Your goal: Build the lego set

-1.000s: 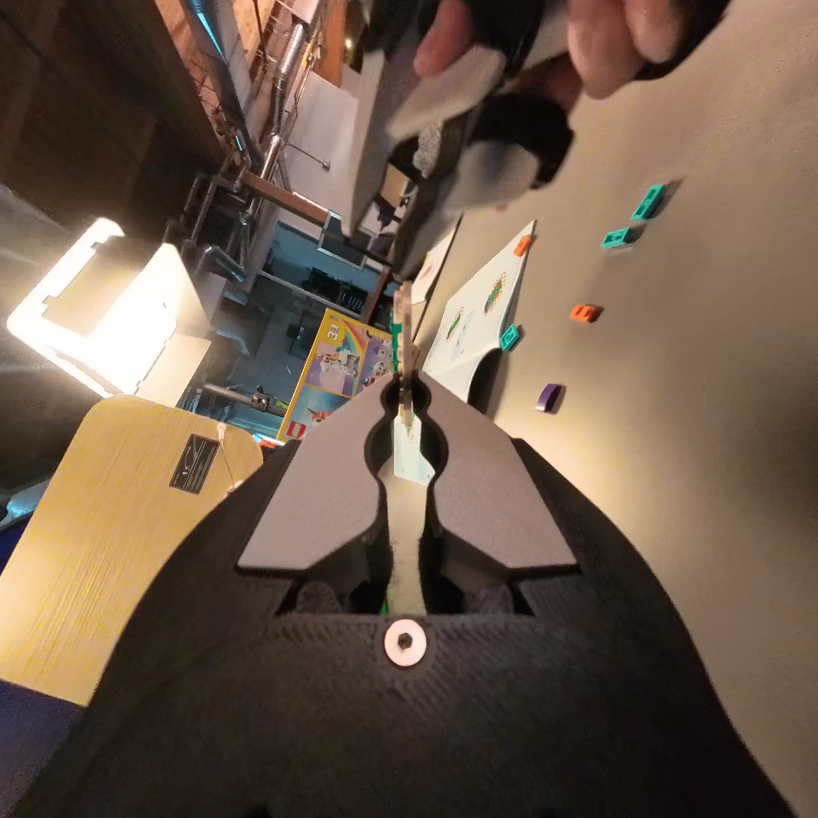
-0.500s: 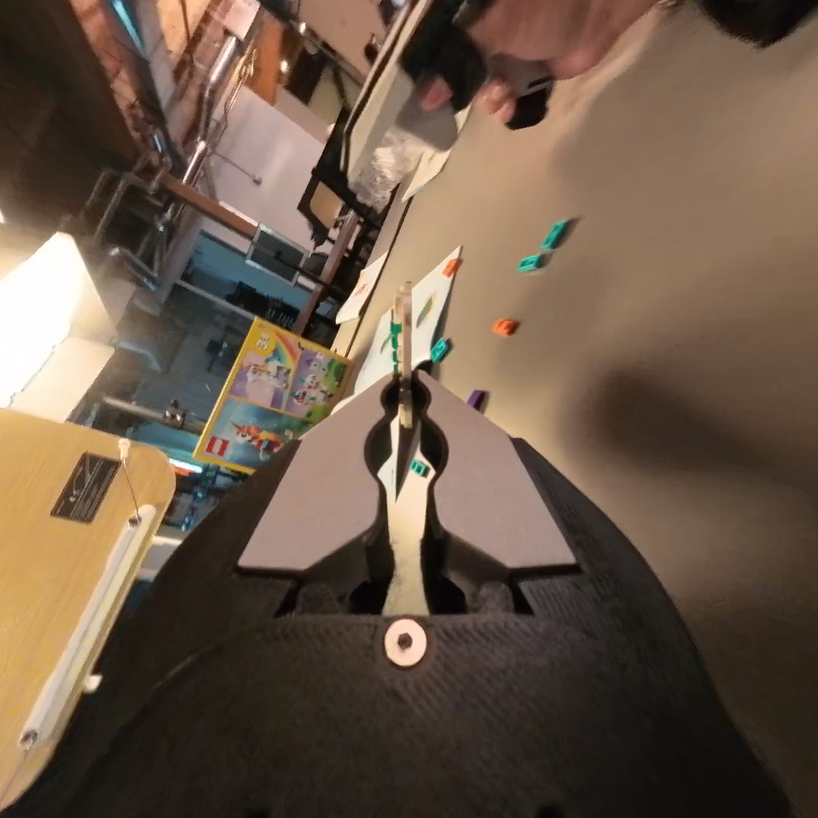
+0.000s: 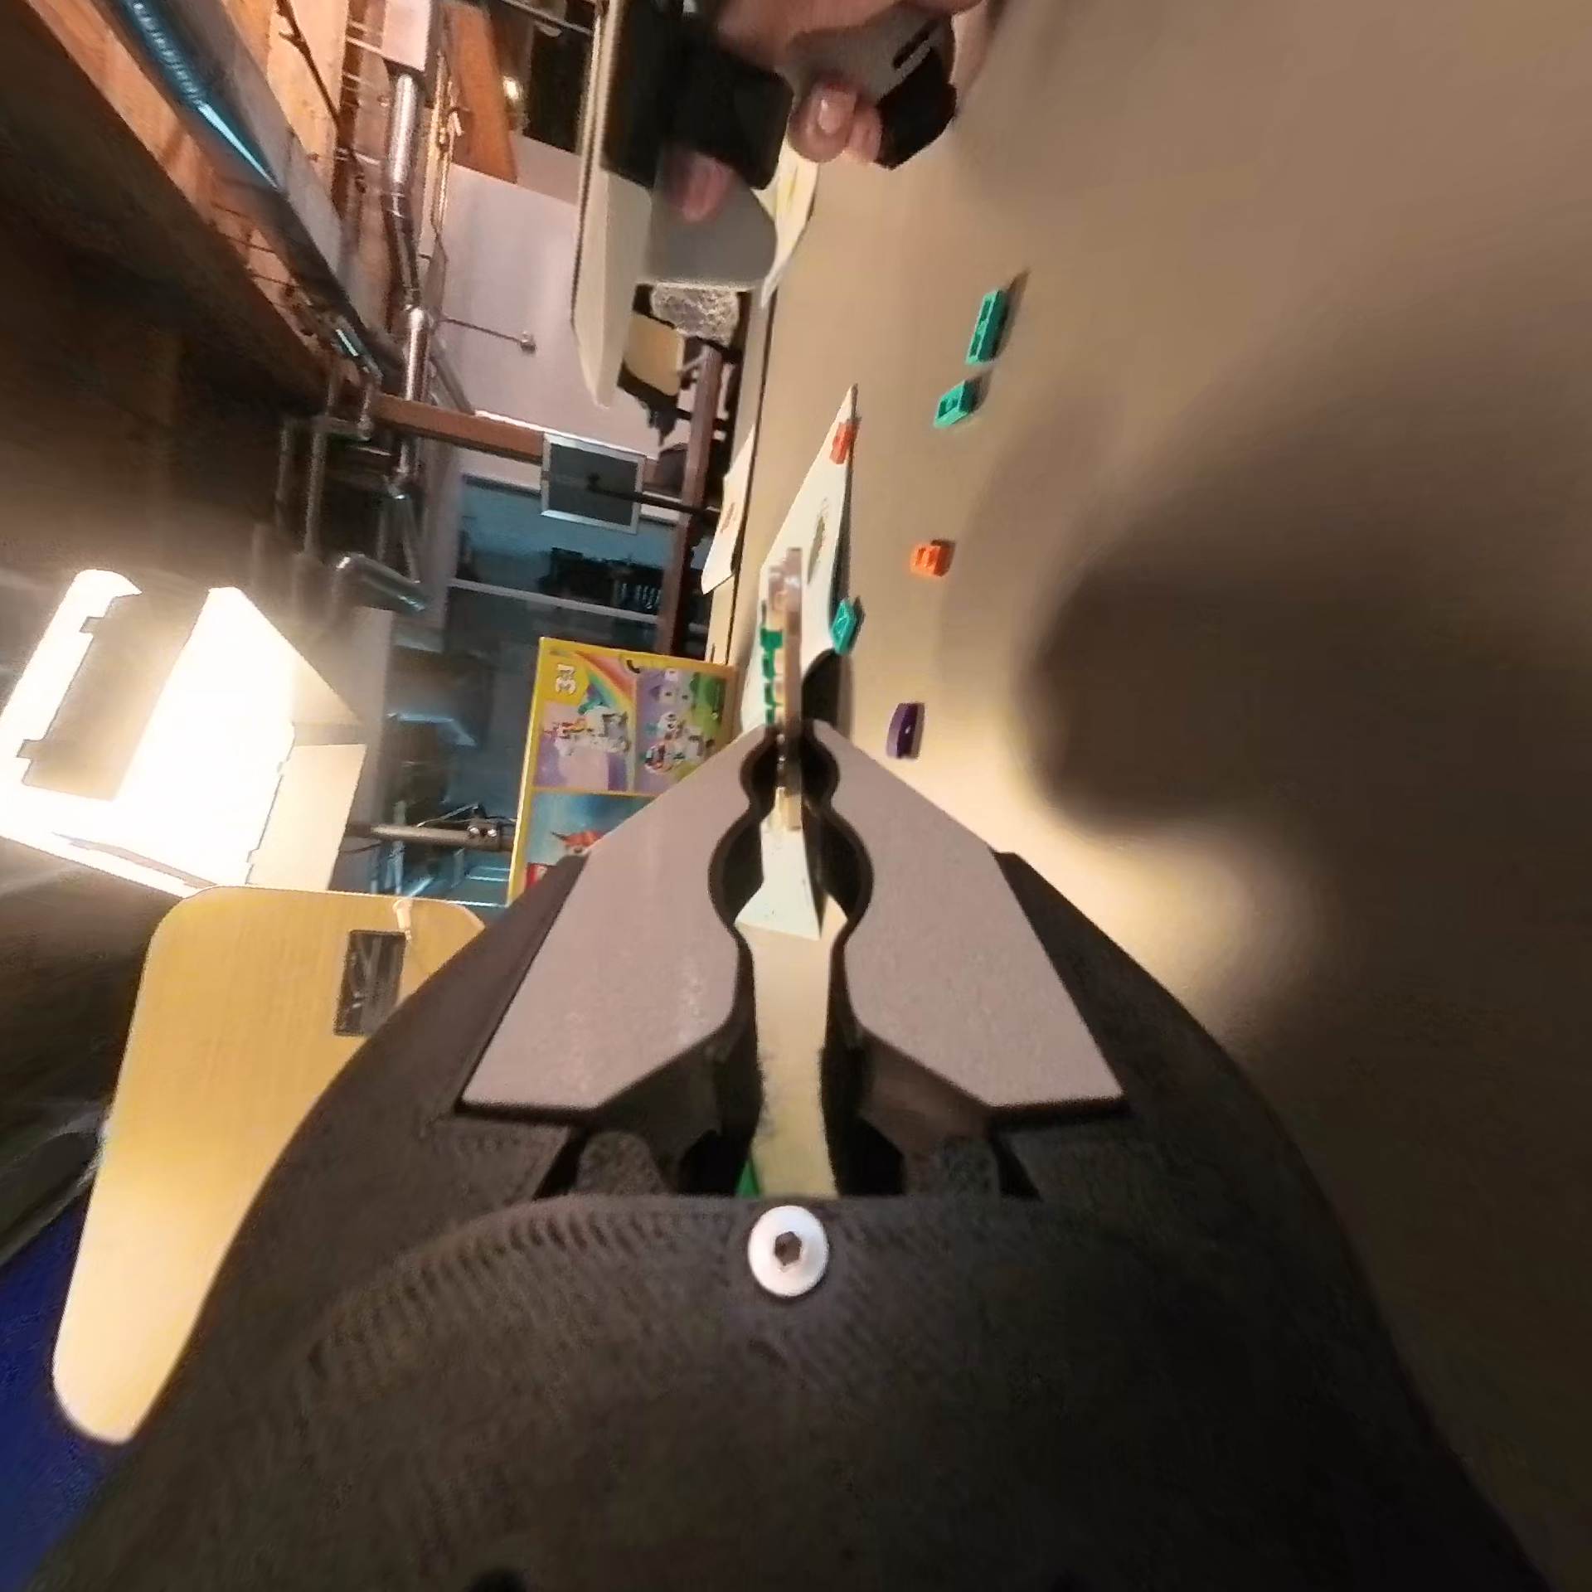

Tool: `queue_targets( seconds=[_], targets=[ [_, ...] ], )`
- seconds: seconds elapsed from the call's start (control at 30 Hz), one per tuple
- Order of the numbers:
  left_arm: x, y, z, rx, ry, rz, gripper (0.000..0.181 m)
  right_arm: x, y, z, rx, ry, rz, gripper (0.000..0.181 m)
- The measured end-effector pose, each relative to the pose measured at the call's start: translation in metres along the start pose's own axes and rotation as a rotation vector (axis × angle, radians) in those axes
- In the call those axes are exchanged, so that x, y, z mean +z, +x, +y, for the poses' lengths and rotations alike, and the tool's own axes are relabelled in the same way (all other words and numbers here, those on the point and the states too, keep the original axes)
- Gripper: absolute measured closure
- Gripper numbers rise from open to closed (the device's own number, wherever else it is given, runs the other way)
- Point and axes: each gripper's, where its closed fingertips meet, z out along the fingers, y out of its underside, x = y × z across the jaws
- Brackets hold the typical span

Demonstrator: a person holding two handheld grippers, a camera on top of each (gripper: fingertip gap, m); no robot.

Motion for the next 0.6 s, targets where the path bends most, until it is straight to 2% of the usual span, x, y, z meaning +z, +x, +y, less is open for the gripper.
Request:
queue_targets(
  seconds=[0.13, 0.37, 0.6],
  targets=[
    [0.001, -0.001, 0.004, 0.043, -0.033, -0.027, 0.177, 0.000, 0.003, -0.001, 0.020, 0.009, 0.009, 0.155],
    [0.001, 0.008, -0.003, 0.091, 0.000, 0.007, 0.178, -0.001, 0.005, -0.001, 0.028, 0.006, 0.021, 0.156],
    [-0.002, 0.007, 0.002, 0.082, -0.028, 0.018, 0.177, 0.002, -0.002, 0.002, -0.010, -0.022, -0.015, 0.155]
  ],
)
